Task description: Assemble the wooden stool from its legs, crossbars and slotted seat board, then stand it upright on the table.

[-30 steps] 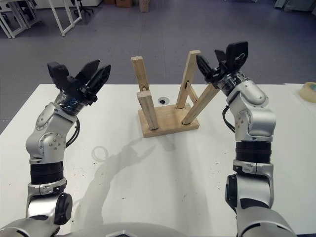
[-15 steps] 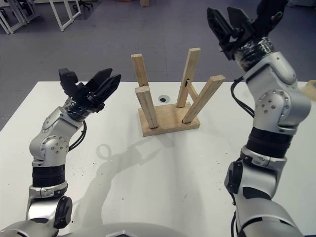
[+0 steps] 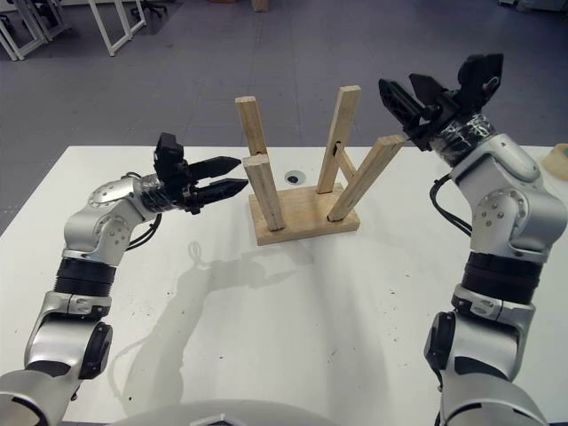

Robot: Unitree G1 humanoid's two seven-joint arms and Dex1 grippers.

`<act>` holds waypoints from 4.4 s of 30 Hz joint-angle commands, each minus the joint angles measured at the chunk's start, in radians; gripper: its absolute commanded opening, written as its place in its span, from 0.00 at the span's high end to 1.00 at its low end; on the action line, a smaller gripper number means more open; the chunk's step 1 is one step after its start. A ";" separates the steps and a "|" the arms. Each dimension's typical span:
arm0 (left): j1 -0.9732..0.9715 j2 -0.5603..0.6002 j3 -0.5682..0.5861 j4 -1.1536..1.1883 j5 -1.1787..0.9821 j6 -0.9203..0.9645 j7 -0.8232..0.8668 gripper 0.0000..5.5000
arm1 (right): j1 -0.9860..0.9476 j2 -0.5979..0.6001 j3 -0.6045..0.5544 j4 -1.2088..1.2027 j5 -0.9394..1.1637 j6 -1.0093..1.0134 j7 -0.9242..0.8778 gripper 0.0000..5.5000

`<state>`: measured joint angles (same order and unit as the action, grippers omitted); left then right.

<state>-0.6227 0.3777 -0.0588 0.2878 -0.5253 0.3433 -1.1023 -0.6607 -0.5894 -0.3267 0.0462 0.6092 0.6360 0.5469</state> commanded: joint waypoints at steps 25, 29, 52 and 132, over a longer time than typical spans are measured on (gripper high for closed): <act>0.021 0.051 0.077 -0.018 -0.021 0.111 -0.191 0.78 | 0.083 -0.128 -0.060 0.056 0.081 0.030 0.250 0.39; 0.199 0.204 0.071 -0.232 -0.015 0.121 -0.254 0.78 | 0.178 -0.253 -0.071 0.016 0.203 0.120 0.545 0.39; 0.226 0.361 0.045 -0.272 -0.086 0.093 -0.354 0.78 | 0.058 -0.227 0.396 0.078 0.020 0.009 0.981 0.55; 0.689 0.361 -0.013 -0.604 0.138 0.047 -0.015 0.47 | 0.304 -0.264 0.525 -0.018 -0.255 -0.168 0.921 0.66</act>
<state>0.0965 0.7500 -0.0539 -0.3280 -0.4023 0.3852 -1.1418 -0.3373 -0.8530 0.1861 0.0300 0.3554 0.4795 1.4481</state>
